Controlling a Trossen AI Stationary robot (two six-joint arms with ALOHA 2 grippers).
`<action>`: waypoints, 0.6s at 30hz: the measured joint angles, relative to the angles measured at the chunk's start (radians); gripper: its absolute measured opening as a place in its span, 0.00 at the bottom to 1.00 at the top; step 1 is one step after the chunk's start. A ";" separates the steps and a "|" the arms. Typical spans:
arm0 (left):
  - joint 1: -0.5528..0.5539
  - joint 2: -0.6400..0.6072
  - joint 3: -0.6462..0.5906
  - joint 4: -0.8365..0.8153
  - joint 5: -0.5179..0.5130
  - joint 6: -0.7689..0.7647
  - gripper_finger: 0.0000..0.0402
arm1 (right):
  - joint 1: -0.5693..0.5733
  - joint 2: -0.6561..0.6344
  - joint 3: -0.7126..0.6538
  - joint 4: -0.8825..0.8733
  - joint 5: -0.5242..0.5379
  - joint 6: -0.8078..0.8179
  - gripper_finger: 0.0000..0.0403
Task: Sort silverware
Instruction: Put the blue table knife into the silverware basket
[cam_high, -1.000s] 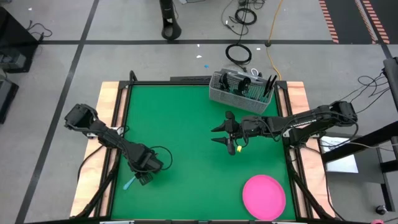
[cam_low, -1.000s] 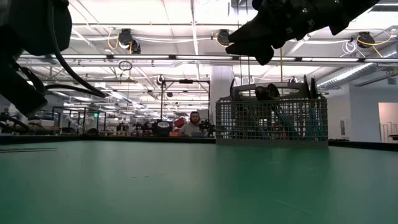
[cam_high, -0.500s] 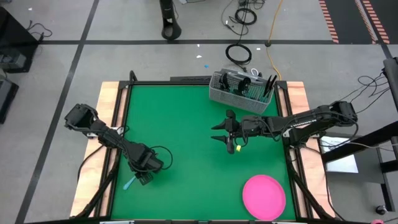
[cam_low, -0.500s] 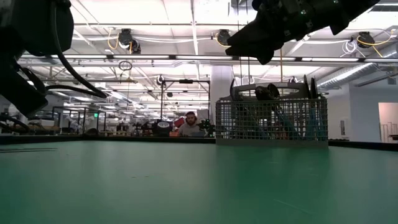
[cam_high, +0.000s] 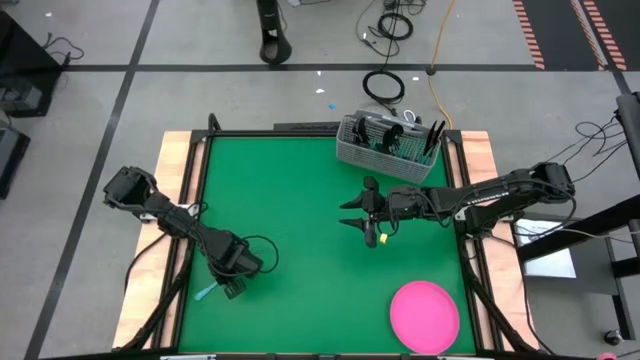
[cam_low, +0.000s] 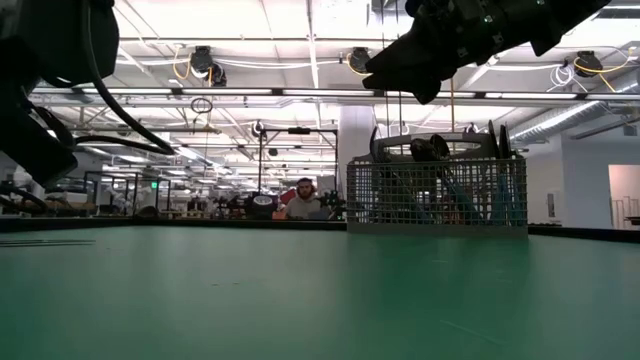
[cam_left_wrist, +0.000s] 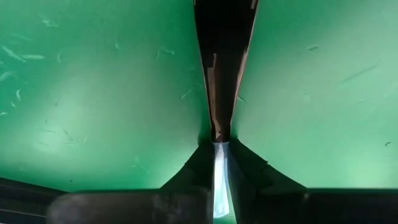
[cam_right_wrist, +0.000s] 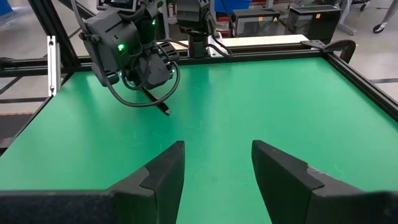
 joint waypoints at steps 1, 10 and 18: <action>0.000 0.000 0.000 0.000 0.000 0.001 0.06 | 0.000 0.000 0.000 0.000 0.000 0.000 0.44; 0.037 -0.014 0.061 -0.044 -0.075 0.104 0.05 | 0.000 0.000 0.000 0.000 -0.001 0.004 0.44; 0.121 -0.083 0.146 -0.060 -0.211 0.245 0.05 | 0.000 0.000 0.000 0.000 -0.001 0.014 0.44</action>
